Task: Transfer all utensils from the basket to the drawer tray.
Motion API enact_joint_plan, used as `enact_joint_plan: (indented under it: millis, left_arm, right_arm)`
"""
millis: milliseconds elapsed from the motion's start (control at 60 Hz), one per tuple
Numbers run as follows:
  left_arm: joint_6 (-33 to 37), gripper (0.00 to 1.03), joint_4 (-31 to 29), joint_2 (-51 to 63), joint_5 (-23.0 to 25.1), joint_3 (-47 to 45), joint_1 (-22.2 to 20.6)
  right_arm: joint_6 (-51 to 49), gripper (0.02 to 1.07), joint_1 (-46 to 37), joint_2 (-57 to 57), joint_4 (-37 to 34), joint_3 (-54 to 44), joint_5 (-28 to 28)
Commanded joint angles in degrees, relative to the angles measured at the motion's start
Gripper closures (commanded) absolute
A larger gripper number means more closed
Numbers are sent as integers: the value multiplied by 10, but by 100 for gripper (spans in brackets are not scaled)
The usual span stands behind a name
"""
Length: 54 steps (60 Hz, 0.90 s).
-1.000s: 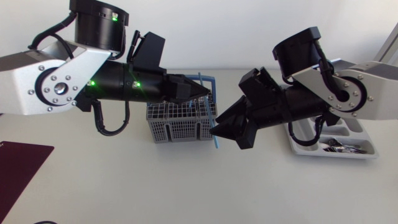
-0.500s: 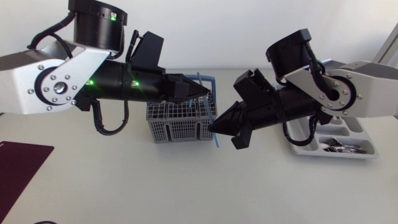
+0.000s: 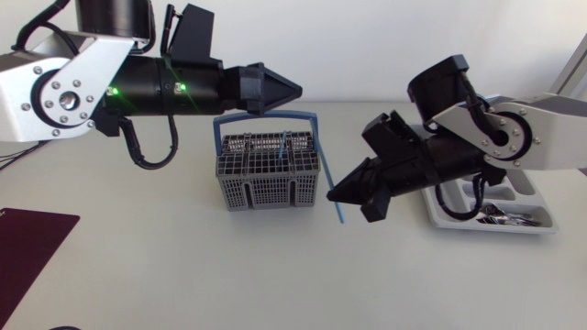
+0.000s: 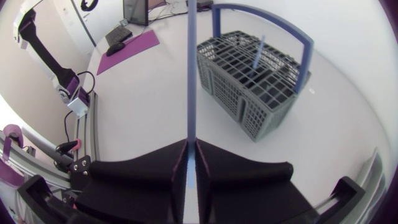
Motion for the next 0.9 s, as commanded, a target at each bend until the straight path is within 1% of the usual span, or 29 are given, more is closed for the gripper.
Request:
enact_joint_plan:
  millis: [0, 100, 167, 250, 417, 467, 583, 633, 717, 783, 883]
  left_arm:
    - [-17, 11, 11, 0, -11, 15, 21]
    - [-7, 11, 16, 6, -20, 12, 34]
    - [10, 11, 16, 14, -42, 10, 35]
    - [30, 11, 16, 24, -51, 5, 35]
    - [84, 11, 5, 56, -100, -3, 14]
    - [105, 11, -2, 67, -122, -5, 7]
    - [141, 12, -2, 79, -154, -16, -7]
    - [154, 12, 1, 82, -158, -22, -11]
    - [171, 12, 10, 86, -173, -33, -18]
    - [187, 12, 19, 93, -189, -42, -22]
    - [207, 12, 40, 104, -209, -58, -33]
  right_arm:
    - [-28, 101, -47, 1, -16, -17, -4]
    - [-50, 101, -115, 11, -26, -16, -13]
    - [-60, 101, -160, 22, -28, -12, -13]
    - [-72, 101, -213, 41, -33, 1, -13]
    - [-62, 101, -312, 109, -29, 52, -3]
    - [-49, 101, -340, 138, -29, 76, 14]
    - [-30, 101, -383, 195, -29, 125, 32]
    - [-17, 101, -395, 216, -23, 142, 45]
    - [-1, 101, -407, 246, -22, 167, 52]
    - [15, 101, -409, 271, -22, 183, 69]
    - [35, 101, -410, 305, -22, 201, 76]
